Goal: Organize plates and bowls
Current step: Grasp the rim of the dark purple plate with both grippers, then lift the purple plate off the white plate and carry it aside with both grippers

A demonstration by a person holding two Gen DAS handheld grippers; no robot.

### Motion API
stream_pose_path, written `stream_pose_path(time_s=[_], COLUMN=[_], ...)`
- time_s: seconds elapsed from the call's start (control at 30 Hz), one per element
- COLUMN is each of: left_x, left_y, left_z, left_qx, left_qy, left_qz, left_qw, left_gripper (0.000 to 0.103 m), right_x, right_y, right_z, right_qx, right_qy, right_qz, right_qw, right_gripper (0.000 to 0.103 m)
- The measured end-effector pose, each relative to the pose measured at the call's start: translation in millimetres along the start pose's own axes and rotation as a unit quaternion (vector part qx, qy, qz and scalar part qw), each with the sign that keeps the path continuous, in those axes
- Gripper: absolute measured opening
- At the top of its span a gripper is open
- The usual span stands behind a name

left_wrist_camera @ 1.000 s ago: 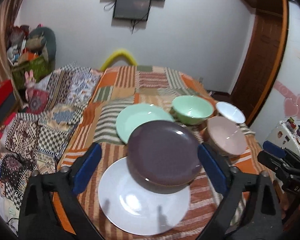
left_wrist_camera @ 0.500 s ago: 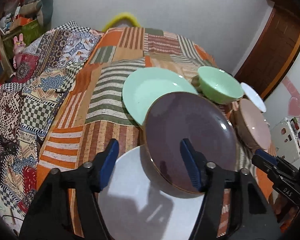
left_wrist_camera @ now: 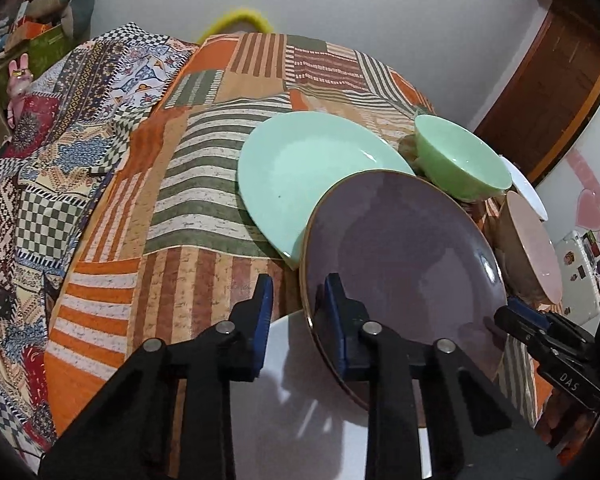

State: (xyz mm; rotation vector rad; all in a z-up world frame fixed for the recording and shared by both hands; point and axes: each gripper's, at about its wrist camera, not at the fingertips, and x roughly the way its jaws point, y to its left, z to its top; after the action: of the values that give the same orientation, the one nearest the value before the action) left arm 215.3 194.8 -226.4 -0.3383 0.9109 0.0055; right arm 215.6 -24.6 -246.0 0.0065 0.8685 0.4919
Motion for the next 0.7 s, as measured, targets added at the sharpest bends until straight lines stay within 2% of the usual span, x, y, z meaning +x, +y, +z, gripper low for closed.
stream_pose_path(time_s=[0.23, 0.7], left_x=[9, 3], left_y=[-2, -11], left_z=[5, -1], left_qx=[0.001, 0.019], left_qy=[0.011, 0.015], left_qz=[-0.019, -0.012], left_qw=[0.9998, 0.9996], left_gripper=[0.016, 0.016], right_x=[7, 4], right_y=[-2, 0], right_z=[3, 6], right_qx=[0.006, 0.006], right_qy=[0.002, 0.005], right_qz=[-0.003, -0.004], right_qw=[1.0, 1.0], right_gripper=[0.023, 0.023])
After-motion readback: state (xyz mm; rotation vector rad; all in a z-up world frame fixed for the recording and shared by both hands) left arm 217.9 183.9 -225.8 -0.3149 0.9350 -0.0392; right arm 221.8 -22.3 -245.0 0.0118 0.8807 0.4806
